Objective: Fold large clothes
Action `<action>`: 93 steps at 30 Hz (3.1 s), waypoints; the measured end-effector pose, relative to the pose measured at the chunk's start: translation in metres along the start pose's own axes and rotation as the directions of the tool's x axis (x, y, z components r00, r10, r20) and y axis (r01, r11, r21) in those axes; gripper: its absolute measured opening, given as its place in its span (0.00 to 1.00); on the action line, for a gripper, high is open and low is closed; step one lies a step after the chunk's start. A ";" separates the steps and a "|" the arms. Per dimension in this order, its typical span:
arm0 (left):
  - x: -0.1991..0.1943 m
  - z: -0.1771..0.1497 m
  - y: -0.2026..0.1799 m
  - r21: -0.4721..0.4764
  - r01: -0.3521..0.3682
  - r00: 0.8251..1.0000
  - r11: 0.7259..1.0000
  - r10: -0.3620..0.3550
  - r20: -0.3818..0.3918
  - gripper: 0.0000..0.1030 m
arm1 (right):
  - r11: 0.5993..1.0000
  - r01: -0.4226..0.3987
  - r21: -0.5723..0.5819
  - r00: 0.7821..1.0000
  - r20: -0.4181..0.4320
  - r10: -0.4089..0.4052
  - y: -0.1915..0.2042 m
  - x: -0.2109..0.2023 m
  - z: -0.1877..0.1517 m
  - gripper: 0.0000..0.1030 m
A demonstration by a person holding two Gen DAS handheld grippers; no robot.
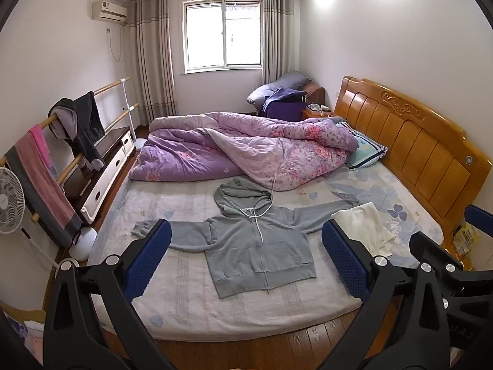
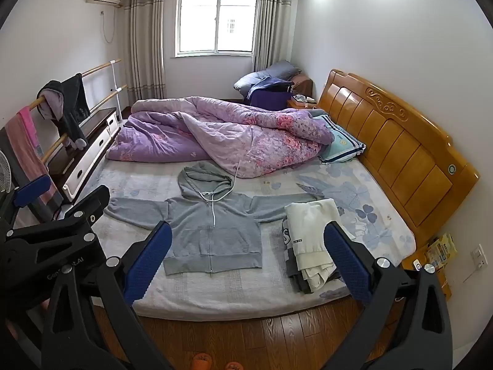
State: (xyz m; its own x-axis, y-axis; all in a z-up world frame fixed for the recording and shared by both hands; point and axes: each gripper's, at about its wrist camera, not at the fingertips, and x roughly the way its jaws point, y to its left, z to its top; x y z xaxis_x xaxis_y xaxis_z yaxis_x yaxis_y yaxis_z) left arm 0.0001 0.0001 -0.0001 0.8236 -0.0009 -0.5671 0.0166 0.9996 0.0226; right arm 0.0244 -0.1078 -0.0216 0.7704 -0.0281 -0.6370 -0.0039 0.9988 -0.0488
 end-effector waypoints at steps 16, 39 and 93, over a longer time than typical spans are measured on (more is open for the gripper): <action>0.004 -0.002 0.008 0.003 -0.006 1.000 1.000 0.006 -0.004 0.95 | 1.000 -0.003 -0.002 1.000 -0.001 0.003 0.003 0.006 0.004 0.93; 0.023 0.004 0.034 0.005 -0.005 1.000 1.000 0.005 -0.012 0.95 | 1.000 0.000 -0.006 1.000 -0.003 0.000 0.015 0.016 0.005 0.93; 0.568 -0.143 0.347 -0.253 -0.347 0.714 0.903 0.079 -0.695 0.95 | 0.939 -0.286 -0.190 0.837 -0.526 0.149 0.256 0.548 -0.006 0.92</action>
State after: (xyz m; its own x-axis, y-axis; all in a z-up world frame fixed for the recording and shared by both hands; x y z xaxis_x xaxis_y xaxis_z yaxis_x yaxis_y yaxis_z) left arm 0.3924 0.3509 -0.4324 0.1953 0.0983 -0.9758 -0.4139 0.9103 0.0089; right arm 0.4413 0.1321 -0.3880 0.3092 0.1042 -0.9453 -0.3457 0.9383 -0.0097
